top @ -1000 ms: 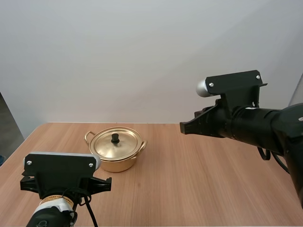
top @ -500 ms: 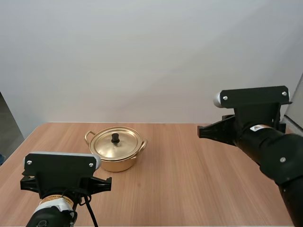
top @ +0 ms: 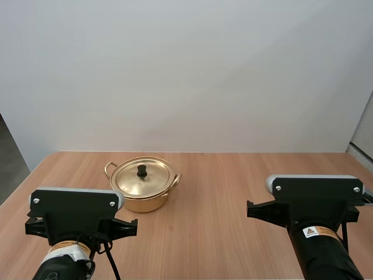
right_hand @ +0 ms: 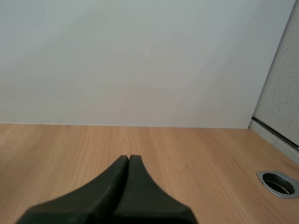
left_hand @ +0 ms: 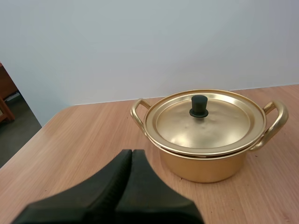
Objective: Open the pot, put the car inside, and close it
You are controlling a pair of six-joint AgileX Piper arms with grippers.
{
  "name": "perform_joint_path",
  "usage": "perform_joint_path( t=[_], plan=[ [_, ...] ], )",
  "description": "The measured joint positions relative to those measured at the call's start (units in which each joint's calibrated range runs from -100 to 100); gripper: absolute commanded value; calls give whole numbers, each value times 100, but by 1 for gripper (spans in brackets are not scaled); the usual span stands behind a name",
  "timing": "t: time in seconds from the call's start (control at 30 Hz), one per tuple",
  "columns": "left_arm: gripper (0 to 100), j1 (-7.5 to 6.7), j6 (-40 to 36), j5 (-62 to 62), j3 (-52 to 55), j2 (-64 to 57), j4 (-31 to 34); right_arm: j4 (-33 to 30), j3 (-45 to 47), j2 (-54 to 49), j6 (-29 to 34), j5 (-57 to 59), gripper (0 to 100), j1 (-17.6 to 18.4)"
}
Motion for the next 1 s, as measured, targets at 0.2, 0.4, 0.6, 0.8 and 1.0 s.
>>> perform_joint_path(
  t=[0.2, 0.4, 0.6, 0.8, 1.0],
  plan=[
    [0, 0, 0, 0, 0, 0, 0, -1008, 14, -46, 899, -38, 0, 248],
    [0, 0, 0, 0, 0, 0, 0, -2037, 14, -169, 1801, 292, 0, 788],
    [0, 0, 0, 0, 0, 0, 0, -2779, 14, -169, 2566, 1503, 0, 1120],
    [0, 0, 0, 0, 0, 0, 0, -2779, 14, -169, 2671, 1534, 0, 1120],
    [0, 0, 0, 0, 0, 0, 0, -2779, 14, -169, 2671, 1534, 0, 1120]
  ],
)
